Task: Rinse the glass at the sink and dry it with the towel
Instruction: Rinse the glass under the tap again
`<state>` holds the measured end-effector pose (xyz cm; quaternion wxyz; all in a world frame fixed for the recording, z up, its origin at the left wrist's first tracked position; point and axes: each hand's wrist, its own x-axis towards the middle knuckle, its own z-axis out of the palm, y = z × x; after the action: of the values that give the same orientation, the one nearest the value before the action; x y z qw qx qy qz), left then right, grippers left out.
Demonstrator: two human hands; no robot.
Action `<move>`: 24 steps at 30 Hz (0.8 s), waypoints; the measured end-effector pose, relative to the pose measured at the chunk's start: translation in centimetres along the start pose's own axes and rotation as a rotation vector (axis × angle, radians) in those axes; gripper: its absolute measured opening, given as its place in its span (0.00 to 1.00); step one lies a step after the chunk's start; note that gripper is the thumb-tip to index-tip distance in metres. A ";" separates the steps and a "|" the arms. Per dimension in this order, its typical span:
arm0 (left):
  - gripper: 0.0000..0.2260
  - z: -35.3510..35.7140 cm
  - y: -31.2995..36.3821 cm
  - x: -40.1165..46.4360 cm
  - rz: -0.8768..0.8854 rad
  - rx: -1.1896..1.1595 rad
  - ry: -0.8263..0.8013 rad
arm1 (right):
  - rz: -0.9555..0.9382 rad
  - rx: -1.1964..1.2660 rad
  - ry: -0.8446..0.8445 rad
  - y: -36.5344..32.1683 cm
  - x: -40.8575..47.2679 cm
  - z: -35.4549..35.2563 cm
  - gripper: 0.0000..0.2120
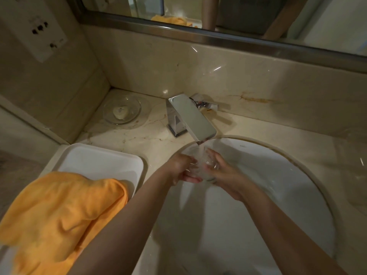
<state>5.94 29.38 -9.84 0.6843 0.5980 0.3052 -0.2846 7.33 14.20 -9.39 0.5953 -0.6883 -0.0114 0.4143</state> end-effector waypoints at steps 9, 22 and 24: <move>0.20 1.2 0.8 -0.1 -0.047 -0.016 0.012 | -0.083 -0.185 0.067 -0.3 -0.2 -0.2 0.14; 0.13 1.2 2.4 0.7 0.114 0.393 -0.070 | 0.330 0.211 -0.155 -0.5 -0.6 -0.3 0.28; 0.09 1.1 2.9 0.6 0.049 0.384 -0.224 | 0.318 0.163 -0.194 -0.6 -1.1 -0.5 0.29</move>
<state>8.56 28.60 -8.32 0.5942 0.6890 0.1529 -0.3857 7.25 13.41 -8.32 0.5723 -0.5876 0.0739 0.5672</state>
